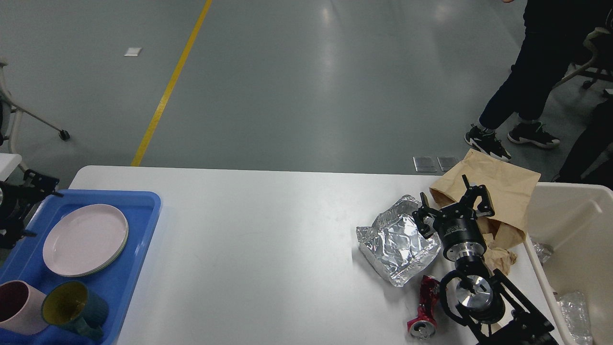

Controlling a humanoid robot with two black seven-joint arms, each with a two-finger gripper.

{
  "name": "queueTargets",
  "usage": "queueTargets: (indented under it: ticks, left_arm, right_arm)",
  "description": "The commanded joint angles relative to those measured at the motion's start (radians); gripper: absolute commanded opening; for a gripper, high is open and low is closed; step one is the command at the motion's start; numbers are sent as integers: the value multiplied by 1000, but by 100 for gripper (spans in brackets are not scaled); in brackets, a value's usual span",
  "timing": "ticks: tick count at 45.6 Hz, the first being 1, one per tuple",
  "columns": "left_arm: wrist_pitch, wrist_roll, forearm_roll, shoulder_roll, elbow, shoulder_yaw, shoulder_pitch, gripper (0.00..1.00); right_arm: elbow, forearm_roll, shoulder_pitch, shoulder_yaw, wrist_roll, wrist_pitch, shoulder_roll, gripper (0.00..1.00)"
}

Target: Tidy desktop

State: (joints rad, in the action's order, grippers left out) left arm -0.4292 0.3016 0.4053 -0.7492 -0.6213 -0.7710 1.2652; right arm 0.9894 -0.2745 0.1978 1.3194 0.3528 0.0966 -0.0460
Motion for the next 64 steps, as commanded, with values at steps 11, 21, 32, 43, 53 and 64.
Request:
queueTargets:
  ticks: [11, 21, 32, 43, 53, 64]
  left_arm:
    - [-3, -2, -155, -27, 25, 861, -197, 96]
    - [6, -140, -158, 77, 25, 1400, -423, 96]
    - [35, -377, -172, 204, -18, 1591, -590, 96]
    - [43, -375, -573, 473, -129, 2119, -802, 96]
    - [41, -368, -798, 685, -198, 2421, -886, 96]
    - [38, -447, -786, 676, -184, 2415, -896, 96]
  right_arm:
    - [0, 0, 0, 0, 0, 0, 0, 100]
    - [2, 0, 0, 0, 0, 0, 0, 100]
    - [0, 0, 0, 0, 0, 0, 0, 100]
    - [2, 0, 0, 0, 0, 0, 0, 100]
    - [2, 0, -1, 0, 0, 0, 0, 100]
    - [2, 0, 0, 0, 0, 0, 0, 100]
